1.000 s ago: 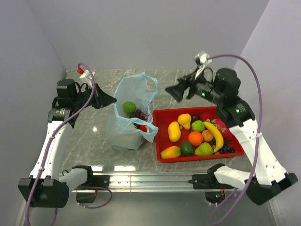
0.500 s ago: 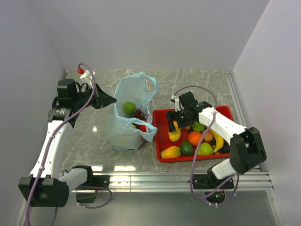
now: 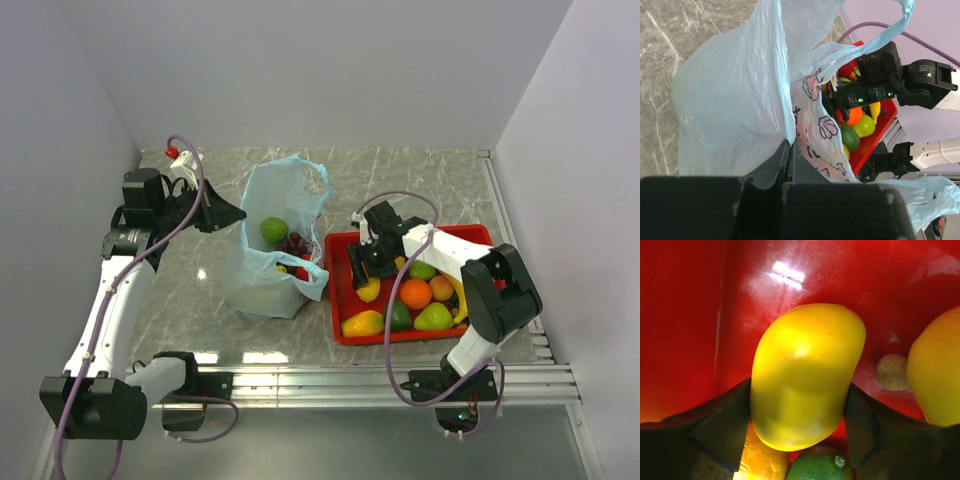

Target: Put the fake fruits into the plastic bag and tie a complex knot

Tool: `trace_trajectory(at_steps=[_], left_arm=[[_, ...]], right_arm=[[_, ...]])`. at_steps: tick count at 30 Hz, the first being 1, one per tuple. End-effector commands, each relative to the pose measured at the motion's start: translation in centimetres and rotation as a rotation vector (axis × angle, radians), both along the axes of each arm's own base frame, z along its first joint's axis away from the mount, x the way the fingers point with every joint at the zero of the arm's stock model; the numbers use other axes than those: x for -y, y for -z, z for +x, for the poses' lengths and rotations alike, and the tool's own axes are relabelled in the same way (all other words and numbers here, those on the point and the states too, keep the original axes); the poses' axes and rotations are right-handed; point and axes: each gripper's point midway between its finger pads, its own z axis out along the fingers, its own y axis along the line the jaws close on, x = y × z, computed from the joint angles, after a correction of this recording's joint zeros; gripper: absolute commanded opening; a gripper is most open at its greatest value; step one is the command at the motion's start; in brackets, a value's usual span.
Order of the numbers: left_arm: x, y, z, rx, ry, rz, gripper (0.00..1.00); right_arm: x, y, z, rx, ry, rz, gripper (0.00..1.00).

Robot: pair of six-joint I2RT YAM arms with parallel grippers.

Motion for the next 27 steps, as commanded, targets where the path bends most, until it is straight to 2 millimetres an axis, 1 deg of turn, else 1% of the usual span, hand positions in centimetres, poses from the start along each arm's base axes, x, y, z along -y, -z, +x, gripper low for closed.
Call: trace_trajectory(at_steps=[1, 2, 3, 4, 5, 6, 7, 8, 9, 10, 11, 12, 13, 14, 15, 16, 17, 18, 20, 21, 22, 23, 24, 26, 27], left_arm=[[-0.2, -0.5, -0.2, 0.039, 0.003, 0.013, 0.00], [-0.1, -0.4, -0.2, 0.039, 0.008, 0.013, 0.00], [-0.1, -0.5, -0.3, 0.042, 0.016, 0.011, 0.00], [0.1, -0.6, -0.4, 0.048, 0.029, 0.010, 0.00], [0.1, -0.6, -0.5, 0.049, 0.029, 0.011, 0.00], [0.1, -0.7, -0.6, 0.054, 0.032, 0.013, 0.00], [0.1, -0.7, -0.6, 0.057, 0.036, 0.015, 0.00], [0.1, -0.7, -0.7, 0.064, 0.040, 0.020, 0.00], [0.1, -0.6, -0.7, 0.062, 0.040, 0.020, 0.00], [0.1, -0.7, -0.8, 0.067, 0.040, 0.019, 0.00], [0.1, -0.7, -0.8, 0.064, 0.040, 0.015, 0.00], [0.1, -0.8, -0.8, 0.071, 0.041, 0.011, 0.00], [0.2, -0.8, -0.8, 0.068, 0.040, 0.008, 0.00], [0.2, -0.8, -0.8, 0.064, 0.038, 0.004, 0.00], [0.2, -0.9, -0.8, 0.066, 0.037, 0.003, 0.00], [0.2, -1.0, -0.7, 0.068, 0.037, 0.002, 0.00], [0.2, -1.0, -0.6, 0.068, 0.038, 0.000, 0.00], [0.2, -1.1, -0.6, 0.070, 0.038, -0.001, 0.00], [0.2, -1.2, -0.3, 0.069, 0.036, -0.001, 0.00], [0.2, -1.3, -0.2, 0.072, 0.033, -0.001, 0.00], [0.1, -1.5, -0.1, 0.072, 0.028, -0.003, 0.00], [0.2, -1.6, 0.0, 0.075, 0.030, -0.007, 0.00], [0.2, -1.7, 0.0, 0.079, 0.030, -0.011, 0.00], [0.3, -1.6, 0.1, 0.074, 0.031, -0.019, 0.00], [0.3, -1.5, 0.1, 0.072, 0.034, -0.021, 0.00]], right_arm=[[-1.0, -3.8, 2.1, 0.102, -0.009, 0.083, 0.53], [-0.8, -5.4, 3.0, 0.136, -0.002, 0.112, 0.48], [-0.8, -6.9, 3.4, 0.162, -0.005, 0.142, 0.43], [-1.3, -10.6, 3.9, 0.227, -0.023, 0.231, 0.37], [-1.0, -13.0, 4.5, 0.281, -0.015, 0.282, 0.36], [-1.3, -17.0, 4.8, 0.391, -0.033, 0.358, 0.33], [-1.9, -19.7, 4.8, 0.456, -0.053, 0.413, 0.31], [-2.5, -23.4, 4.9, 0.532, -0.061, 0.479, 0.29], [-3.0, -26.7, 4.3, 0.605, -0.083, 0.546, 0.27], [-3.9, -29.9, 4.5, 0.697, -0.106, 0.617, 0.26], [-4.7, -32.4, 4.0, 0.740, -0.114, 0.676, 0.26], [-6.2, -34.6, 3.5, 0.792, -0.156, 0.729, 0.25], [-7.2, -36.7, 3.1, 0.829, -0.185, 0.764, 0.25], [-7.9, -37.4, 3.0, 0.839, -0.195, 0.779, 0.25], [-9.1, -37.6, 3.3, 0.841, -0.216, 0.786, 0.24], [-10.7, -37.9, 2.5, 0.841, -0.264, 0.803, 0.24], [-11.4, -38.4, 2.5, 0.858, -0.285, 0.805, 0.22], [-12.4, -37.5, 2.9, 0.839, -0.294, 0.799, 0.21], [-14.1, -36.9, 2.7, 0.830, -0.342, 0.795, 0.16], [-15.0, -35.3, 3.3, 0.801, -0.349, 0.768, 0.15], [-15.6, -34.5, 3.2, 0.791, -0.364, 0.753, 0.15], [-16.5, -33.5, 2.8, 0.781, -0.395, 0.732, 0.15], [-17.3, -32.0, 2.9, 0.754, -0.410, 0.714, 0.15], [-18.9, -30.2, 2.3, 0.747, -0.447, 0.679, 0.17], [-19.6, -28.6, 2.6, 0.722, -0.456, 0.651, 0.32]])
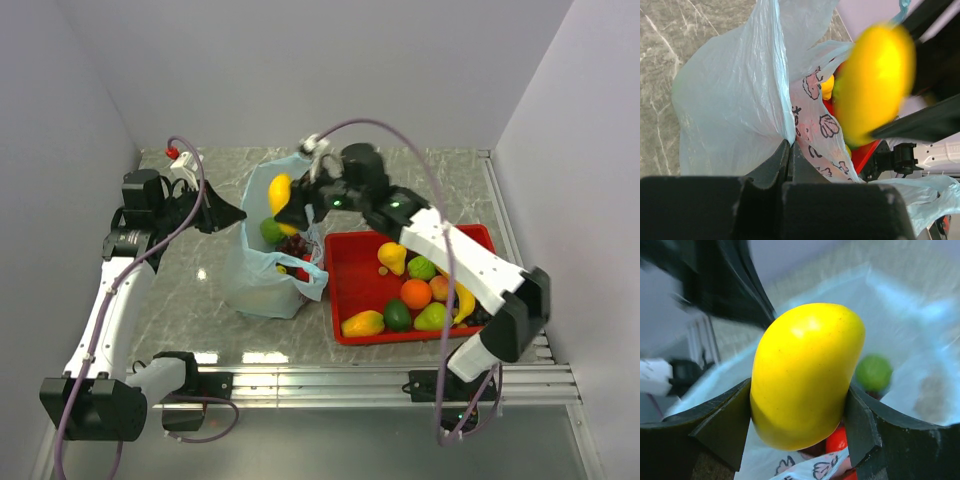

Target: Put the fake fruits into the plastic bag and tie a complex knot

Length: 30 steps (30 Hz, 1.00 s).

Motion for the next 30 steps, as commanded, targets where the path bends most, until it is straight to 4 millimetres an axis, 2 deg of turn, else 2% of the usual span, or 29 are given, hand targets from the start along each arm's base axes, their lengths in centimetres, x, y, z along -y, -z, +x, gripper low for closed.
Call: trace_trajectory(at_steps=[1, 3, 4, 5, 8, 12, 14, 15, 18, 20, 22, 24, 26, 27, 29, 30], left_arm=[[0.3, -1.3, 0.2, 0.048, 0.023, -0.021, 0.00], [0.2, -1.2, 0.3, 0.044, 0.020, -0.012, 0.00], [0.1, -1.3, 0.4, 0.048, 0.019, -0.008, 0.00], [0.0, -1.3, 0.5, 0.051, 0.019, -0.004, 0.00], [-0.1, -1.3, 0.8, 0.057, 0.017, -0.001, 0.00], [-0.4, -1.7, 1.6, 0.074, 0.010, 0.005, 0.00], [-0.3, -1.8, 1.9, 0.081, 0.025, 0.008, 0.00], [-1.0, -1.9, 2.4, 0.079, 0.008, 0.008, 0.00], [-1.2, -1.9, 2.8, 0.086, 0.015, 0.014, 0.00], [-1.4, -2.0, 3.0, 0.093, 0.014, 0.019, 0.00], [-1.5, -2.1, 3.3, 0.098, 0.012, 0.023, 0.00], [-1.6, -2.0, 3.4, 0.092, 0.013, 0.020, 0.00], [-1.6, -2.0, 3.6, 0.094, 0.014, 0.026, 0.00], [-1.7, -2.0, 3.7, 0.091, 0.011, 0.026, 0.00], [-1.7, -2.1, 3.8, 0.096, 0.011, 0.030, 0.00], [-1.8, -2.1, 3.9, 0.097, 0.008, 0.031, 0.00]], right_arm=[[-1.9, 1.5, -0.4, 0.049, -0.012, -0.073, 0.45], [-2.6, 2.0, 0.0, 0.018, -0.015, -0.091, 0.68], [-2.5, 1.2, 0.1, 0.022, -0.008, -0.094, 0.83], [-2.3, 0.8, 0.2, 0.029, -0.007, -0.094, 0.89], [-1.3, -2.2, -0.4, 0.078, -0.014, -0.066, 0.92], [1.1, -7.5, -1.8, 0.164, -0.053, -0.006, 0.92], [2.7, -9.1, -1.4, 0.186, -0.022, 0.019, 0.91], [3.7, -10.7, -1.5, 0.221, 0.005, 0.047, 0.88], [6.9, -11.2, 1.2, 0.256, 0.150, 0.053, 0.84], [8.7, -10.0, 3.3, 0.263, 0.217, 0.022, 0.84], [8.7, -8.3, 4.5, 0.233, 0.213, -0.012, 0.88], [8.2, -6.1, 5.5, 0.204, 0.184, -0.053, 0.94], [7.0, -5.3, 5.1, 0.177, 0.106, -0.045, 0.96], [6.5, -4.4, 5.4, 0.154, 0.089, -0.049, 0.96], [5.3, -4.3, 5.3, 0.141, 0.050, -0.014, 0.96], [4.8, -3.4, 5.9, 0.123, 0.049, -0.019, 0.96]])
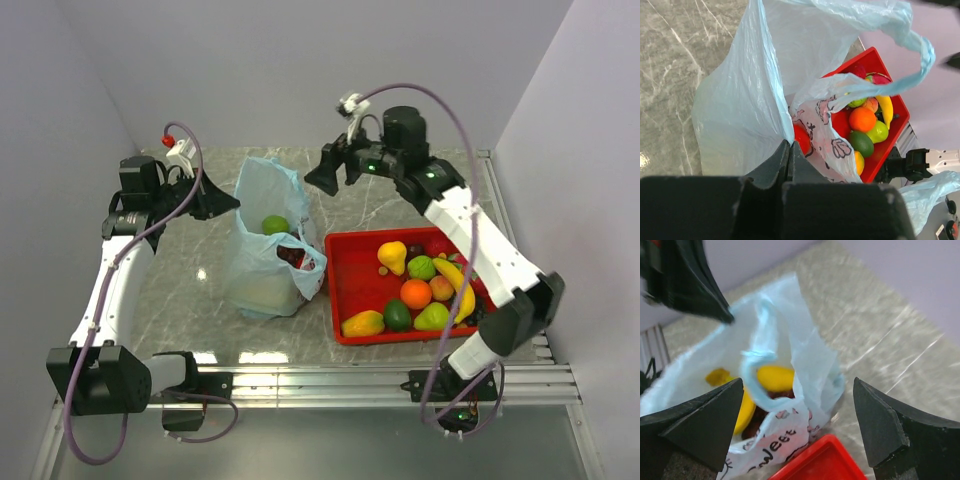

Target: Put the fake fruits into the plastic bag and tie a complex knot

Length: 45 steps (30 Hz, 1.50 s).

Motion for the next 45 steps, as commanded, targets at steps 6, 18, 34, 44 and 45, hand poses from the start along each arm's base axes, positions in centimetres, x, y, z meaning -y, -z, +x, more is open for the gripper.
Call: trace_trajectory(at_steps=[6, 18, 34, 44, 45], left_arm=[[-0.2, -2.5, 0.9, 0.100, 0.013, 0.020, 0.00], [-0.2, -2.4, 0.8, 0.100, 0.011, 0.016, 0.00], [-0.3, -2.0, 0.7, 0.091, 0.008, 0.029, 0.00], [-3.9, -3.2, 4.1, 0.118, -0.042, 0.116, 0.00], [-4.5, -3.4, 4.6, 0.120, -0.042, 0.118, 0.00]], right_arm=[[-3.9, 2.2, -1.0, -0.089, -0.183, 0.021, 0.95], [-0.4, 2.4, -2.2, -0.051, -0.159, 0.025, 0.85], [-5.8, 3.5, -2.4, -0.104, -0.290, 0.043, 0.88], [-7.6, -6.7, -6.2, -0.147, -0.416, 0.284, 0.00], [-7.9, -8.5, -7.3, -0.173, -0.441, 0.330, 0.00]])
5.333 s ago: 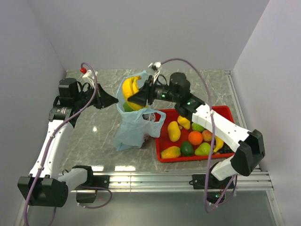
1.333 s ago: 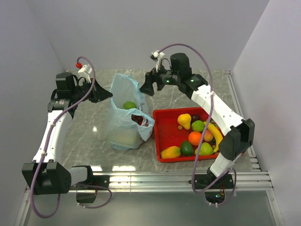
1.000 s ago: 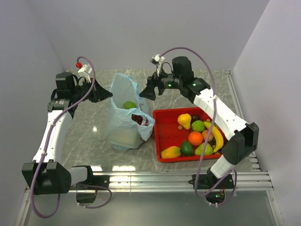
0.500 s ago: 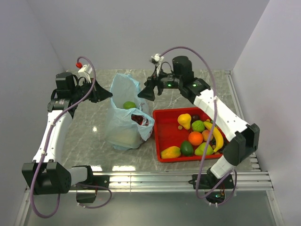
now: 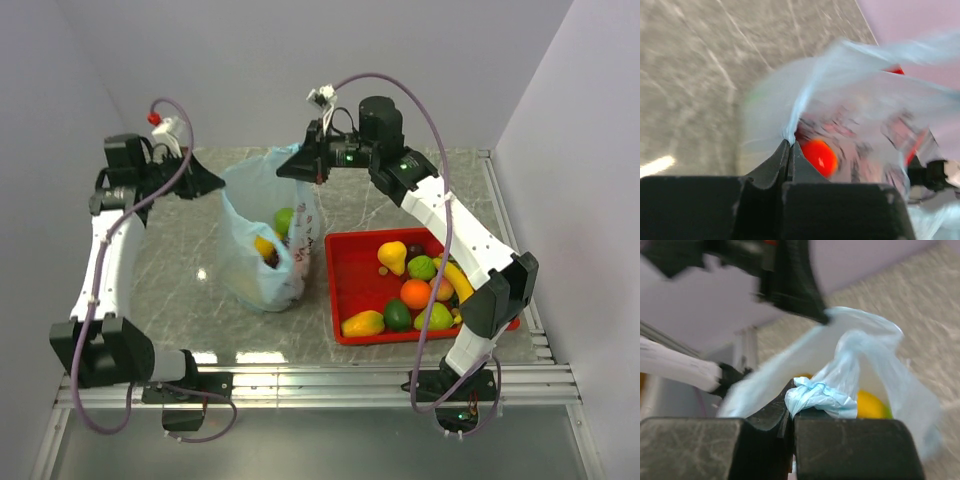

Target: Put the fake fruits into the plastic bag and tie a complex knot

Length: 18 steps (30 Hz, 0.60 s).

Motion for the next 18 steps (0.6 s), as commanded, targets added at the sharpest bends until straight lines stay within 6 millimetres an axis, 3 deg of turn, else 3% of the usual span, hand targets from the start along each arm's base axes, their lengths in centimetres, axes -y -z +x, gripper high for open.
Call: trace_trajectory(at_steps=[1, 4, 5, 7, 9, 14, 18], left_arm=[[-3.1, -2.5, 2.7, 0.096, -0.022, 0.053, 0.00], [-5.4, -3.1, 4.5, 0.106, -0.045, 0.054, 0.02], [-5.9, -3.3, 4.9, 0.108, -0.040, 0.051, 0.16], [-6.1, -4.0, 4.6, 0.128, -0.021, 0.044, 0.32], [-6.0, -5.9, 3.0, 0.177, -0.003, 0.021, 0.55], [-6.2, -8.4, -0.9, 0.223, -0.058, 0.030, 0.68], [-8.2, -9.3, -3.4, 0.217, -0.176, 0.036, 0.76]], right_arm=[[-0.8, -8.9, -4.3, 0.005, -0.108, 0.198, 0.00], [-1.3, -9.8, -5.0, -0.062, -0.119, 0.235, 0.00], [-1.3, -9.5, -4.5, -0.075, -0.096, 0.240, 0.00], [-1.4, -8.8, -3.6, -0.085, -0.060, 0.231, 0.00], [-1.4, -7.2, -2.1, -0.099, -0.006, 0.203, 0.00], [-0.5, -3.7, 1.2, -0.134, 0.099, 0.140, 0.00], [0.6, -3.0, 2.5, -0.136, 0.148, 0.128, 0.00]])
